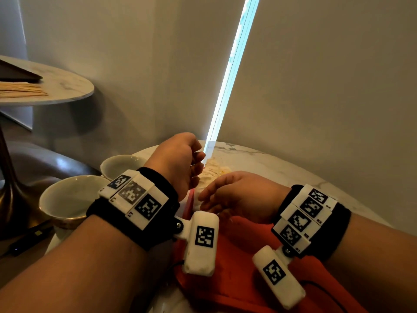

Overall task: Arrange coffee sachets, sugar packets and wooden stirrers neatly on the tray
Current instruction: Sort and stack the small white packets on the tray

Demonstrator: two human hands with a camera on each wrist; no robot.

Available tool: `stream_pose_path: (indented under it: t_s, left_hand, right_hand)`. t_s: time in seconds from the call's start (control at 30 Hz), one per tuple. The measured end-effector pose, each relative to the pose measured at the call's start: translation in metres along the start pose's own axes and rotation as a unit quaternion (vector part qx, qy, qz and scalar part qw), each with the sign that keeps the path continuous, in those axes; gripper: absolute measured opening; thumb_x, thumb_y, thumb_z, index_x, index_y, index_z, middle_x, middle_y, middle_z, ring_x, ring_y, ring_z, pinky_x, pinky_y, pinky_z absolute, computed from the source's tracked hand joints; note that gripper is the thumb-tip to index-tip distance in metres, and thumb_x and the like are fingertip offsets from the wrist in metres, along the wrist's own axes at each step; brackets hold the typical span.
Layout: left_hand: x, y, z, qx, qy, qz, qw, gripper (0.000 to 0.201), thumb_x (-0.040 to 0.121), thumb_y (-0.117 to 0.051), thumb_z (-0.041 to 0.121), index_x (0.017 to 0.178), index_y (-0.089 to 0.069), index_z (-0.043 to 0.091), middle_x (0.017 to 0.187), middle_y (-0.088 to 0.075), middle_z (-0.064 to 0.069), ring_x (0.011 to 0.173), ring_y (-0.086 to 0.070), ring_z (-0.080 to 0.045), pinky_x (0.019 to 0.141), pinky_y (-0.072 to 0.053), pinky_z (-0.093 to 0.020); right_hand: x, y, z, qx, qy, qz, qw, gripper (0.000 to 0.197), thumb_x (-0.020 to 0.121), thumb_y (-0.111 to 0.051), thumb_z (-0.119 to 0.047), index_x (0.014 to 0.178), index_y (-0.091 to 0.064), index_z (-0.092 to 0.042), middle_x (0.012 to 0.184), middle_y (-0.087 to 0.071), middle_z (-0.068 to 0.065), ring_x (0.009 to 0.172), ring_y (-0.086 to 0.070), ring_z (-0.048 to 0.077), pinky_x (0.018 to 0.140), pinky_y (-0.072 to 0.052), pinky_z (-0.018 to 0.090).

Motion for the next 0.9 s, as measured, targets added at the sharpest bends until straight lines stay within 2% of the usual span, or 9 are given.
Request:
stream_pose_path:
  t_s: [0.1,0.2,0.27,0.43,0.57,0.6,0.73,0.83,0.9]
  left_hand:
    - [-0.002,0.001,0.001,-0.010,-0.003,0.008,1.000,0.009,0.087,-0.047,0.023,0.083,-0.051,0.017,0.074,-0.054,0.000,0.067,-0.049,-0.018,0.060,-0.036,-0.033]
    - [-0.003,0.002,0.001,-0.015,0.002,0.011,1.000,0.009,0.087,-0.047,0.023,0.082,-0.050,0.017,0.075,-0.054,0.000,0.067,-0.048,-0.018,0.061,-0.037,-0.034]
    - [-0.003,0.001,0.001,-0.014,0.005,0.011,1.000,0.008,0.087,-0.046,0.023,0.082,-0.050,0.017,0.076,-0.054,0.000,0.068,-0.048,-0.017,0.061,-0.037,-0.034]
    - [-0.002,0.000,-0.003,0.006,0.020,0.002,1.000,0.008,0.088,-0.046,0.022,0.083,-0.050,0.017,0.080,-0.055,-0.001,0.069,-0.049,-0.018,0.063,-0.037,-0.034]
    - [-0.001,-0.002,-0.007,0.034,0.047,-0.022,0.998,0.008,0.085,-0.047,0.025,0.085,-0.052,0.019,0.084,-0.056,-0.002,0.072,-0.050,-0.019,0.067,-0.037,-0.033]
    - [-0.001,-0.002,-0.007,0.039,0.054,-0.027,0.997,0.010,0.085,-0.048,0.025,0.087,-0.053,0.018,0.085,-0.056,-0.002,0.073,-0.050,-0.019,0.067,-0.038,-0.033]
    - [0.001,-0.003,-0.011,0.051,0.066,-0.029,0.996,0.015,0.086,-0.049,0.026,0.093,-0.056,0.016,0.086,-0.056,-0.004,0.076,-0.052,-0.020,0.067,-0.041,-0.034]
    - [0.001,-0.002,-0.011,0.049,0.068,-0.028,0.996,0.016,0.086,-0.049,0.026,0.095,-0.057,0.015,0.086,-0.057,-0.004,0.077,-0.052,-0.020,0.067,-0.042,-0.035]
    - [0.002,-0.002,-0.012,0.048,0.070,-0.028,0.996,0.016,0.086,-0.048,0.026,0.094,-0.057,0.015,0.088,-0.056,-0.004,0.078,-0.051,-0.020,0.067,-0.041,-0.035]
  right_hand:
    - [0.006,-0.005,0.000,-0.018,-0.007,-0.007,1.000,0.028,0.094,-0.049,0.008,0.111,-0.070,0.003,0.108,-0.074,0.020,0.081,-0.072,0.021,0.059,-0.054,0.024]
    - [0.014,-0.006,0.004,0.002,-0.009,0.009,1.000,0.029,0.094,-0.046,0.009,0.107,-0.070,0.003,0.112,-0.071,0.027,0.094,-0.066,0.033,0.069,-0.051,0.033]
    - [0.016,-0.005,0.006,0.016,-0.007,0.023,1.000,0.027,0.094,-0.046,0.008,0.105,-0.070,0.002,0.112,-0.070,0.028,0.095,-0.065,0.034,0.073,-0.049,0.035]
    - [0.016,-0.001,0.011,-0.019,0.009,0.035,0.999,0.026,0.094,-0.048,0.005,0.101,-0.071,-0.004,0.106,-0.074,0.022,0.089,-0.069,0.027,0.060,-0.052,0.029]
    - [0.008,0.009,0.011,-0.057,-0.002,0.065,0.996,0.018,0.095,-0.054,-0.002,0.092,-0.072,-0.003,0.085,-0.072,0.017,0.064,-0.065,0.021,0.054,-0.049,0.027]
    - [0.006,0.012,0.012,-0.065,-0.014,0.059,0.996,0.018,0.096,-0.054,-0.003,0.093,-0.072,-0.001,0.084,-0.072,0.018,0.064,-0.064,0.022,0.055,-0.049,0.027]
    - [0.002,0.015,0.016,-0.057,-0.040,0.043,0.997,0.019,0.097,-0.052,-0.002,0.093,-0.071,-0.003,0.102,-0.071,0.028,0.085,-0.058,0.030,0.061,-0.046,0.027]
    - [0.005,0.018,0.017,-0.051,-0.043,0.045,0.997,0.017,0.096,-0.054,-0.003,0.094,-0.071,-0.001,0.092,-0.071,0.020,0.070,-0.058,0.023,0.058,-0.045,0.026]
    - [0.007,0.024,0.017,-0.022,-0.036,0.088,0.995,0.015,0.094,-0.054,-0.001,0.094,-0.069,0.000,0.089,-0.069,0.021,0.061,-0.056,0.019,0.053,-0.045,0.026]
Point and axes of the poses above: each hand's wrist, its own x-axis towards the middle knuckle, its own y-axis out of the back of the hand, z = x × y, the point moved 1 cm from there along x, towards the middle knuckle
